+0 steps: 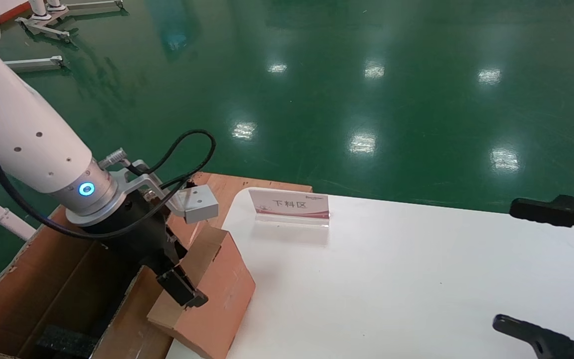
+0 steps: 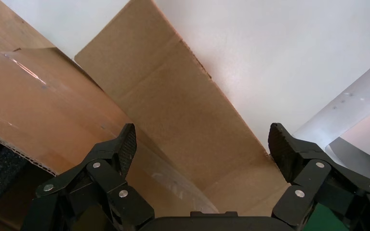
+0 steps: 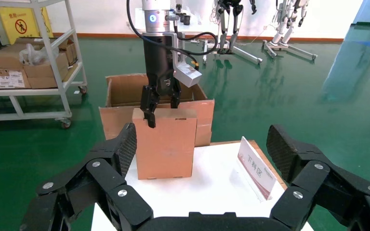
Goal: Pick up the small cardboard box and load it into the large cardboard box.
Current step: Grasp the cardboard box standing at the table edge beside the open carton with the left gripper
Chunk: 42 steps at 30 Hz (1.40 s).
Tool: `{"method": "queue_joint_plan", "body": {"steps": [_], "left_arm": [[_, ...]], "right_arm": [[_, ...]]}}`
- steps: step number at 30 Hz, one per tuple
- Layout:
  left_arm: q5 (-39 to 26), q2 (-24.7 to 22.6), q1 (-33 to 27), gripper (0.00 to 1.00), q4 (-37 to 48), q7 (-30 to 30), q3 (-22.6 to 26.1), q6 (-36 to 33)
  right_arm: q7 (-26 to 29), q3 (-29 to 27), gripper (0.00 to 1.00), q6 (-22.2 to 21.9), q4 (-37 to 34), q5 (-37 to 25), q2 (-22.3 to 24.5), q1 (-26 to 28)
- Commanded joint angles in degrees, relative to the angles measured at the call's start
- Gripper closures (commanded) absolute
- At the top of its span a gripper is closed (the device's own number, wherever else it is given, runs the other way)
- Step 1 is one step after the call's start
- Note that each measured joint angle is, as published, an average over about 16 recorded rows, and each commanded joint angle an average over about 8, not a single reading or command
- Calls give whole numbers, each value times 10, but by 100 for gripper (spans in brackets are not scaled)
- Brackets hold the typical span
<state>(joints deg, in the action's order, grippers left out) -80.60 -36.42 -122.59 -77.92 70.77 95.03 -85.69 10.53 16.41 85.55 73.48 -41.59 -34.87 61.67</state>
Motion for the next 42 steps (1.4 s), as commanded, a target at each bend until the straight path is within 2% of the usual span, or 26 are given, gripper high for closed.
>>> {"method": "queue_joint_plan", "body": {"steps": [1, 7, 8, 9, 10, 16, 17, 18, 42], "left_arm": [[0, 1, 2, 0, 0, 0, 2, 2], [3, 9, 10, 0, 0, -5, 8, 8], [3, 9, 11, 2, 0, -5, 9, 8], [2, 10, 11, 15, 0, -5, 9, 8], [2, 10, 12, 27, 0, -5, 10, 8], [3, 9, 11, 100, 0, -5, 8, 8], [3, 9, 11, 100, 0, -5, 8, 8], [3, 9, 11, 100, 0, -5, 7, 8], [4, 8, 9, 100, 0, -4, 5, 7]], "right_arm": [[0, 0, 0, 0, 0, 0, 0, 0], [0, 0, 0, 0, 0, 0, 0, 0], [0, 0, 0, 0, 0, 0, 0, 0], [0, 0, 0, 0, 0, 0, 0, 0], [0, 0, 6, 0, 0, 0, 0, 0], [0, 0, 82, 0, 0, 0, 0, 0], [0, 0, 94, 0, 0, 0, 0, 0], [0, 0, 100, 0, 0, 0, 0, 0], [0, 0, 100, 0, 0, 0, 0, 0]]}}
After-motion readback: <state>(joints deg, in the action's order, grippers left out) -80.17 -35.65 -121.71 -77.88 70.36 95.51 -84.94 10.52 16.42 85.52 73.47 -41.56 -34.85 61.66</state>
